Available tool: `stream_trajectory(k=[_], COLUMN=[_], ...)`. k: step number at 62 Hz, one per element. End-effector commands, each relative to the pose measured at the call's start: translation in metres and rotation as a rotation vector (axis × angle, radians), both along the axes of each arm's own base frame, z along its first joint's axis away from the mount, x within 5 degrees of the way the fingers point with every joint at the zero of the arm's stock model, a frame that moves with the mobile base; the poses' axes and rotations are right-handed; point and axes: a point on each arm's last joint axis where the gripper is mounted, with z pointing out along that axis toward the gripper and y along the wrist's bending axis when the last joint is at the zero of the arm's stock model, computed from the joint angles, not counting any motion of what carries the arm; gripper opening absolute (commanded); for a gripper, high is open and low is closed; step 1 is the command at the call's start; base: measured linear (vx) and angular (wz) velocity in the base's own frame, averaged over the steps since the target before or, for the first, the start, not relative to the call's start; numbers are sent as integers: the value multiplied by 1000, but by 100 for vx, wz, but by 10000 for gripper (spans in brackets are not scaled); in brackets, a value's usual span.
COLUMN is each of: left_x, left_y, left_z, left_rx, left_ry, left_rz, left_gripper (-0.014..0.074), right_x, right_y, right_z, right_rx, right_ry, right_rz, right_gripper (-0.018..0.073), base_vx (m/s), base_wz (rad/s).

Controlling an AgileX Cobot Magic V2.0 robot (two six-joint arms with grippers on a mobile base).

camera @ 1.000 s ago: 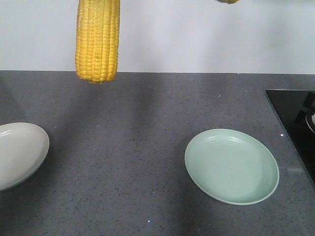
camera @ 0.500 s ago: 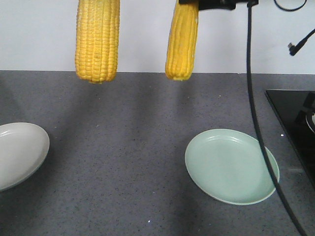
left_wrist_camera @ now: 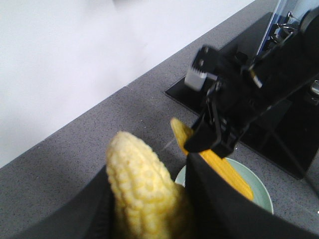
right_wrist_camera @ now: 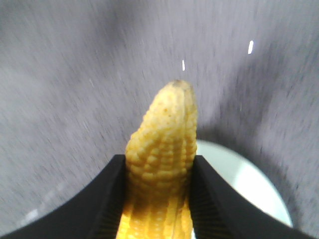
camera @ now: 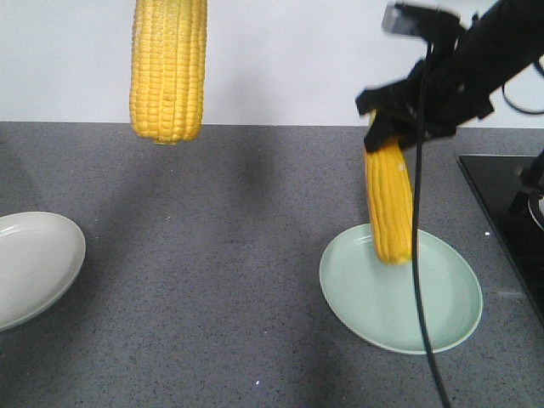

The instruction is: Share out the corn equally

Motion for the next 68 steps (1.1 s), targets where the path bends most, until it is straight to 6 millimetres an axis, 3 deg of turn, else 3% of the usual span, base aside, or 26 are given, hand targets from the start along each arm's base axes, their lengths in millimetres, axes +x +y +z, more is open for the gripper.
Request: stream_trajectory(k=[1,14,31,43,56,68], left_x=[-20,-20,-20,-20,-20,-20], left_y=[4,4,4,4,4,4], left_z=[21,21,21,21,21,21], left_rx=[-69,-69,-69,-69,-69,-69], left_ry=[-69,-69,-69,-69,-69,-69], left_rz=[-15,-15,-15,-15,-15,-15], left_gripper=[-6,-6,-6,-6,-6,-6], right_x=[-15,-19,-21,-20,-20,-20], right_y=[-3,-4,-4,-4,-5,-5], right_z=[4,-19,-30,-31,-31,-31], right_rx=[-4,-41,-57,-62,-63,-73], right_ry=[15,75,102,102,102,100], right_rz=[24,75,115,115,115,115], right_gripper=[-1,-1,46,201,428,498], base_vx=[0,0,0,0,0,0], base_wz=[0,0,0,0,0,0])
